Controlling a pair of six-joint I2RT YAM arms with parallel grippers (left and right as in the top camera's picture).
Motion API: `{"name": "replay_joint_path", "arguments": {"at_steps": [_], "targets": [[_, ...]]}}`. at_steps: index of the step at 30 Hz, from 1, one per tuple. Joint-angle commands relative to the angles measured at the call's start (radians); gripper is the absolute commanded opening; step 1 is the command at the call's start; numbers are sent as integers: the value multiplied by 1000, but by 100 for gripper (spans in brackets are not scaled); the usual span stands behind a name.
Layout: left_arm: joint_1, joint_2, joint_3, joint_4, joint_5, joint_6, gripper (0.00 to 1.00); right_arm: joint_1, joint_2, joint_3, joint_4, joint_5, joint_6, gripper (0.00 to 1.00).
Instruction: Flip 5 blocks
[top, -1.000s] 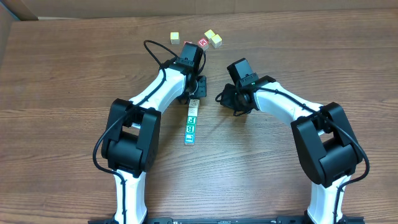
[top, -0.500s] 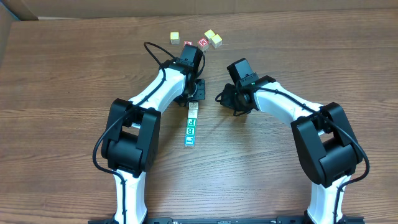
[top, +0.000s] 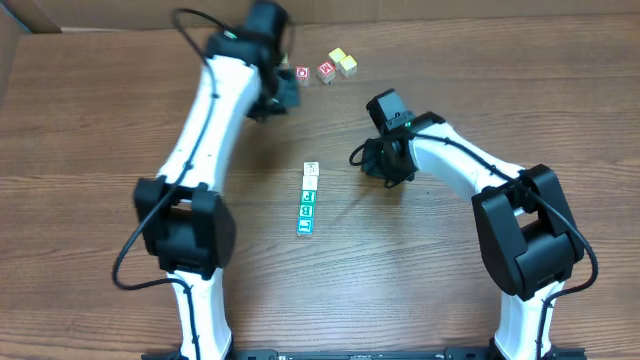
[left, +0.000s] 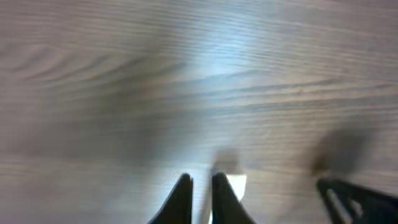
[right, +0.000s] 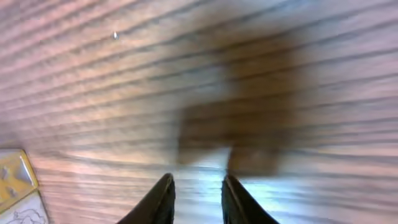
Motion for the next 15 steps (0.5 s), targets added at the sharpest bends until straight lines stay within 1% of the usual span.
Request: {"name": "replay_joint_path", "arguments": {"at_steps": [1, 2, 4, 5, 8, 9, 10, 15], "targets": [[79, -6, 146, -122, -14, 16, 29, -19, -89, 134, -97, 104, -186, 44], [100, -6, 167, -151, -14, 15, 48, -21, -95, 156, -124, 124, -208, 52], [163, -6, 189, -195, -4, 14, 63, -29, -103, 211, -191, 192, -282, 60], [183, -6, 188, -204, -2, 14, 75, -34, -103, 219, -201, 219, -302, 64], [226, -6, 175, -223, -2, 11, 95, -52, -103, 220, -210, 301, -324, 76], [236, -6, 173, -231, -2, 11, 100, -60, -103, 220, -213, 314, -324, 92], [243, -6, 172, -242, -2, 11, 100, -67, -103, 220, -213, 317, -324, 100], [248, -6, 172, -256, -3, 12, 100, -81, -103, 220, -212, 317, -324, 100]]}}
